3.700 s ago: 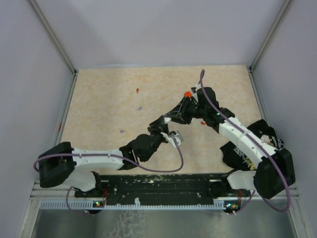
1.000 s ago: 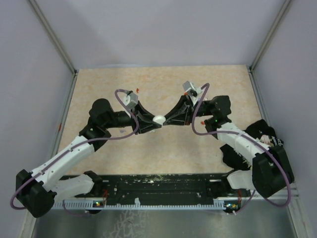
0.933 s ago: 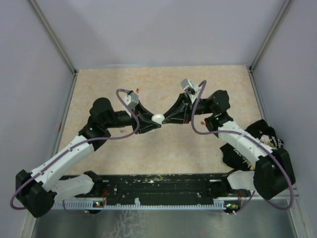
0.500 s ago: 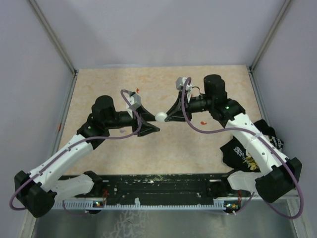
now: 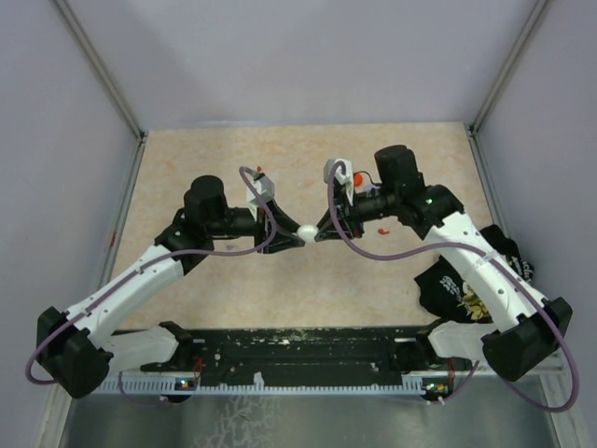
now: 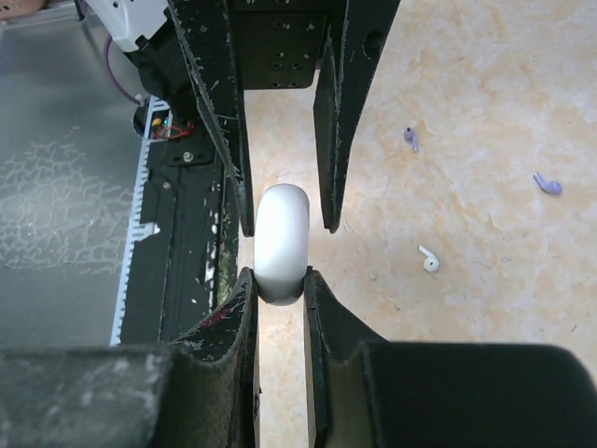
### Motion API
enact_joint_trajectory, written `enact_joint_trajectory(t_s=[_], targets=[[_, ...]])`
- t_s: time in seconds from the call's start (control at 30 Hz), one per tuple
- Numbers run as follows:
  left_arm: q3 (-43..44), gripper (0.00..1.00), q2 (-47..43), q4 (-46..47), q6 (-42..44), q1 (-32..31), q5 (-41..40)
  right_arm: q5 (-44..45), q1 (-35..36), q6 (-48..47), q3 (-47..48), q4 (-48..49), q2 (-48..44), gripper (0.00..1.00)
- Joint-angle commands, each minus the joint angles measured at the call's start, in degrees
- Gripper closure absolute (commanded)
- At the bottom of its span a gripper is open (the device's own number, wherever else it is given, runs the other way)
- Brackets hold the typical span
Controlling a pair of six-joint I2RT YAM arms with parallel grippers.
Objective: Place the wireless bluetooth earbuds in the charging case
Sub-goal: Open the charging case.
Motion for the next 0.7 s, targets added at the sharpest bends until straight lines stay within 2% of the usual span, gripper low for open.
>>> enact_joint_trajectory(t_s=[0.0,0.13,0.33,0.4,0.47,0.67], targets=[[0.8,0.56,0.3,5.7,-2.0,0.4,3.8,0.5,1.7,-2.3,3.4,0.2,0.2,1.0],[-0.4,0.6,0.4,8.7,-3.9,0.4,4.9,1.4,2.4,-2.3,3.7,0.2,0.8,1.0],[-1.0,0.74,0.6,8.0,-3.1,0.4,5.3,2.0,2.7,-2.2,4.1,0.3,1.4,1.0],[-1.3,0.7,0.5,7.4,-2.7,0.4,4.7,2.2,2.7,-1.9,4.2,0.7,1.4,1.0],[-1.9,0.61,0.2,7.1,-2.6,0.4,3.5,2.0,2.7,-1.5,4.3,1.2,1.4,1.0],[-3.7,0.54,-0.3,7.9,-3.4,0.4,2.1,1.9,2.7,-1.1,4.3,1.5,1.1,1.0]])
